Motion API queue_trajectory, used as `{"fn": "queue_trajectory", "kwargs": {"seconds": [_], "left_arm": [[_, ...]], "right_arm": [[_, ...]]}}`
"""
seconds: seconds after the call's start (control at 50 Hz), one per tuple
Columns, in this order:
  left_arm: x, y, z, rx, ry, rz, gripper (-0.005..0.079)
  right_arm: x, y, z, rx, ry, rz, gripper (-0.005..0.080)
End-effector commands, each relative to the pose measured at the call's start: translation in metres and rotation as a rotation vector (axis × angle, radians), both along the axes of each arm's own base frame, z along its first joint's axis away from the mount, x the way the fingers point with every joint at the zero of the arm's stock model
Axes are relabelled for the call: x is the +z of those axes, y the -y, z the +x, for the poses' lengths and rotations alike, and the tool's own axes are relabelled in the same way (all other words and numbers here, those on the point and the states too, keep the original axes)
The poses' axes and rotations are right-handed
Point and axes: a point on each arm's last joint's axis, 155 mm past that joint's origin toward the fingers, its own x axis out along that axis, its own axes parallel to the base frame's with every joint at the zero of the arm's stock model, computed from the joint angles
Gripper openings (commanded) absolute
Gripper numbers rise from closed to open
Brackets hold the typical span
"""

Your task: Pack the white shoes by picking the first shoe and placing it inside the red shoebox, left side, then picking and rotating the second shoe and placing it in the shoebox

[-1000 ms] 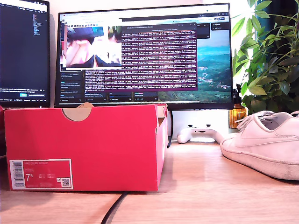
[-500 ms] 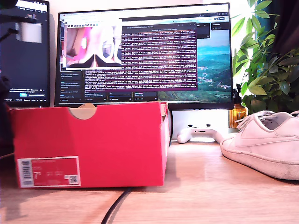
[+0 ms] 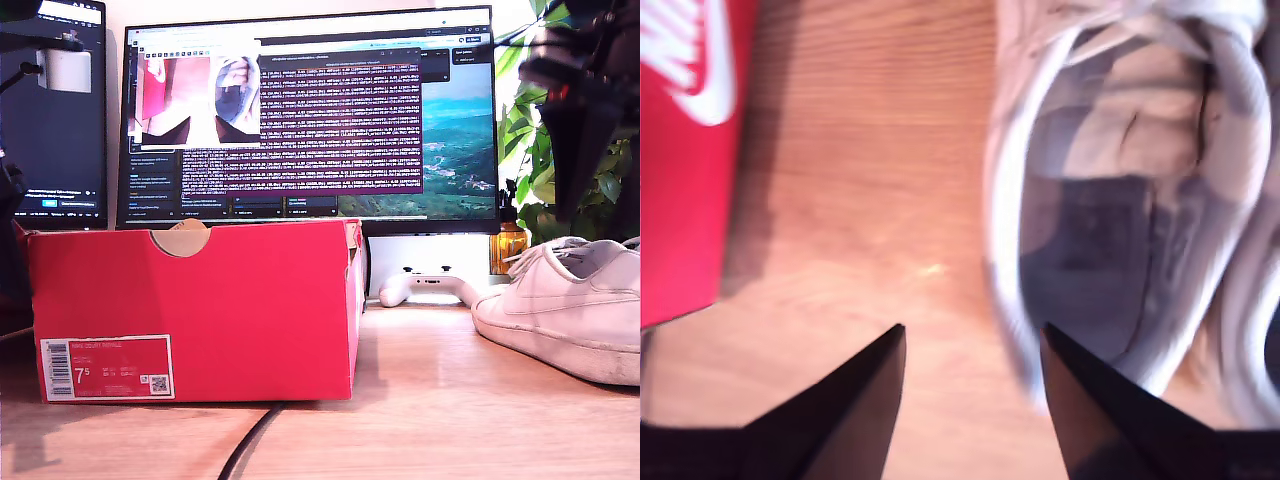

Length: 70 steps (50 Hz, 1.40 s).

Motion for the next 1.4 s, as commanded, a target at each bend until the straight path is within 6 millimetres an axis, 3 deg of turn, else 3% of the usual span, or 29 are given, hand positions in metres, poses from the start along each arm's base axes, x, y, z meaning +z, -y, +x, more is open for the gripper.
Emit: {"fn": "queue_trajectory", "kwargs": {"seconds": [0.0, 0.56, 0.68, 0.74, 0.9, 1.14, 1.38], "left_arm": [[-0.004, 0.001, -0.003, 0.002, -0.014, -0.002, -0.0019], [-0.006, 0.000, -0.004, 0.018, -0.025, -0.007, -0.0019], [-0.005, 0.000, -0.004, 0.018, -0.025, -0.007, -0.0018], [-0.005, 0.000, -0.004, 0.018, -0.024, -0.007, -0.0019], [-0.005, 0.000, -0.004, 0.018, -0.024, -0.007, -0.0019], [-0.005, 0.000, -0.004, 0.017, -0.024, -0.007, -0.0019], [-0.005, 0.000, -0.004, 0.016, -0.024, -0.007, -0.0019]], "right_arm": [[-0.015, -0.001, 0.000, 0.024, -0.026, -0.020, 0.0394], [-0.067, -0.002, 0.009, 0.075, -0.131, -0.063, 0.0392], [-0.073, -0.003, 0.013, 0.075, -0.132, -0.063, 0.0352], [-0.072, -0.004, 0.016, 0.074, -0.119, -0.060, 0.0289], [-0.071, -0.005, 0.021, 0.075, -0.100, -0.055, -0.0022], [-0.064, -0.010, 0.020, 0.088, -0.102, -0.053, -0.0011], [-0.025, -0.025, 0.030, 0.123, -0.046, -0.044, -0.0011]]}}
